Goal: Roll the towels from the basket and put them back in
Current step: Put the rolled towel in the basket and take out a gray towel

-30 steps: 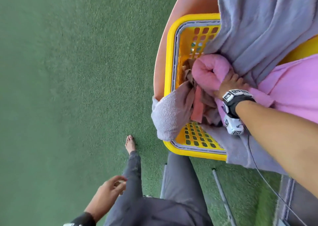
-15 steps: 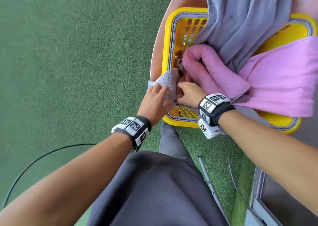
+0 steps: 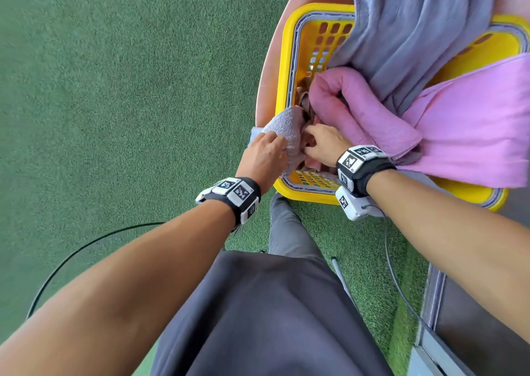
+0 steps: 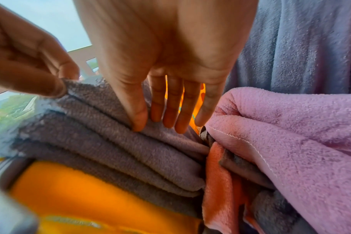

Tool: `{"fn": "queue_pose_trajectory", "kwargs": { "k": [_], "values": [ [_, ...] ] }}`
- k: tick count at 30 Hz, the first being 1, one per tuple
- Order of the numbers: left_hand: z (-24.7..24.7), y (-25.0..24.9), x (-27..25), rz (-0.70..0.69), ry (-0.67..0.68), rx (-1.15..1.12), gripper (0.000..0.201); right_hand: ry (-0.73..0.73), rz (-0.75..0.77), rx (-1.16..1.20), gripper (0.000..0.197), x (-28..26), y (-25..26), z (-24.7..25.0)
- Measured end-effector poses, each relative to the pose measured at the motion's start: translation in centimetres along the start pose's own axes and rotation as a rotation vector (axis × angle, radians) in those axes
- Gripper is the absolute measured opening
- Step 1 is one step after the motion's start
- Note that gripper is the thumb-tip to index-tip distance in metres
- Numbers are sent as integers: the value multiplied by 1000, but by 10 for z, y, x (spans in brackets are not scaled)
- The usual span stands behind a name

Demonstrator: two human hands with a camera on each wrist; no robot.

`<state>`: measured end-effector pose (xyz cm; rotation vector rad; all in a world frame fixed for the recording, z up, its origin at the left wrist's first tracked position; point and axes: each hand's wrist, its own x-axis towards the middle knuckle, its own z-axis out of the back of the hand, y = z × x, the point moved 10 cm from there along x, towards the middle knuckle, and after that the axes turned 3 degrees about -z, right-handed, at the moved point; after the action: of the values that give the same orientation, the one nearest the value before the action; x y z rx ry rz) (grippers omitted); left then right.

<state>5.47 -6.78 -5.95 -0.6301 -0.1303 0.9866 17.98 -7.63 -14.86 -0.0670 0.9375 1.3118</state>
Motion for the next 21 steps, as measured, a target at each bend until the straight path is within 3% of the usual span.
{"fn": "queue_pose_trajectory", "kwargs": {
  "k": [4, 6, 8, 10, 12, 13, 17, 21],
  "values": [
    [19, -1, 4, 57, -19, -96, 9, 100, 13, 27, 70, 9, 3, -5],
    [44, -2, 11, 73, -61, -154, 11, 108, 67, 57, 82, 9, 9, 1],
    [80, -6, 21, 69, -116, -226, 13, 91, 92, 212, 74, 4, 13, 15],
    [120, -15, 33, 36, -155, -290, 14, 47, 96, 359, 49, -1, 18, 34],
    [162, -23, 41, -9, -201, -330, 12, -98, 101, 443, 34, -10, 32, 67],
    [186, -25, 45, -28, -239, -337, 11, -199, 123, 470, 37, -18, 44, 91],
    [292, -13, 49, -84, -401, -347, 4, -453, 246, 454, 20, -70, 130, 185],
    [409, -1, 31, -183, -551, -318, 5, -669, 360, 342, 31, -135, 242, 261]
  ]
}}
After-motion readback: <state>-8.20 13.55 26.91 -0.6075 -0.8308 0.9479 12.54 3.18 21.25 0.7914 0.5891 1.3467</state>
